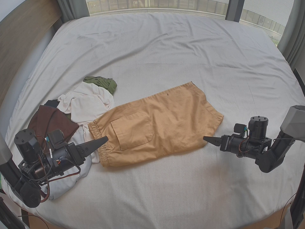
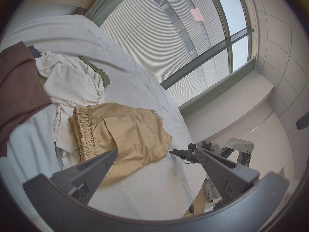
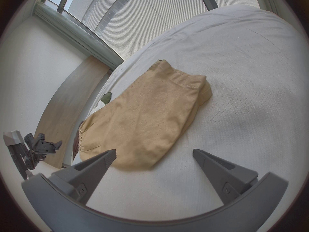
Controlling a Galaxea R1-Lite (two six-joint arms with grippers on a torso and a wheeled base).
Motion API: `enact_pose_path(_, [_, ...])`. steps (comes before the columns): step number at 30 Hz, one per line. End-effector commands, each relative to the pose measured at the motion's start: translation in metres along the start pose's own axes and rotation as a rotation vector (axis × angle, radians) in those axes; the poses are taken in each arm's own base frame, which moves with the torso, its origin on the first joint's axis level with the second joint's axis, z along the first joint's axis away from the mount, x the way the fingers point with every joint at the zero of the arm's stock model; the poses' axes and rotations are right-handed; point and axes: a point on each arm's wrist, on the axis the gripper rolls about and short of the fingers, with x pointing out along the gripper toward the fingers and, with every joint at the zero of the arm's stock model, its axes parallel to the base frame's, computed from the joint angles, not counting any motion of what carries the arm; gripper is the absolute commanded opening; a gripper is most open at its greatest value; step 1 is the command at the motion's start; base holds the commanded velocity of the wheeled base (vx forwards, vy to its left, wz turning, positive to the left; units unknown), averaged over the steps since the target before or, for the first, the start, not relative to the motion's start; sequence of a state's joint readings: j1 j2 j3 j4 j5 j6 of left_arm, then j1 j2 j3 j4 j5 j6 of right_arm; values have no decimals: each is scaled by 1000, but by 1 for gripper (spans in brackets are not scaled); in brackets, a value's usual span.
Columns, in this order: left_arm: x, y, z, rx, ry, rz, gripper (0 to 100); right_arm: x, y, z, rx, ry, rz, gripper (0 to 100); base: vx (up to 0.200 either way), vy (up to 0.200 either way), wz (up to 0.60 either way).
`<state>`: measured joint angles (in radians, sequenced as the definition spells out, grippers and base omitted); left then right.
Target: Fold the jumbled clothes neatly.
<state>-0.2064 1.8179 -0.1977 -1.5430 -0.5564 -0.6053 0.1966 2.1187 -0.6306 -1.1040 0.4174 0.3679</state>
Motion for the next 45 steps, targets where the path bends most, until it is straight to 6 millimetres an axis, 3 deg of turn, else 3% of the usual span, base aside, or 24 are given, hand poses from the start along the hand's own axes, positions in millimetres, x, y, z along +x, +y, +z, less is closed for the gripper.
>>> enact_pose_path(1, [1,1,0,-2,1,3,100,21,-17,-17,18,30,-32,100,0,0,0])
enact_pose_path(6, [1,1,2,-1,-7,1,100,33,-20,-19,26,-7,-12,100,0,0,0])
enact_pose_path(16, [1,2,2,-1,-7,1,100,63,-3,-28,99,-91,112,100,0,0,0])
enact_pose_path(27, [2,3,1,-5,-3,4,100,79,-3,-29,141,-172,190,100,0,0,0])
enact_pose_path(45, [2,1,4,-30,-12,-4,100,82,1,-31,195,-164,210,100,0,0,0])
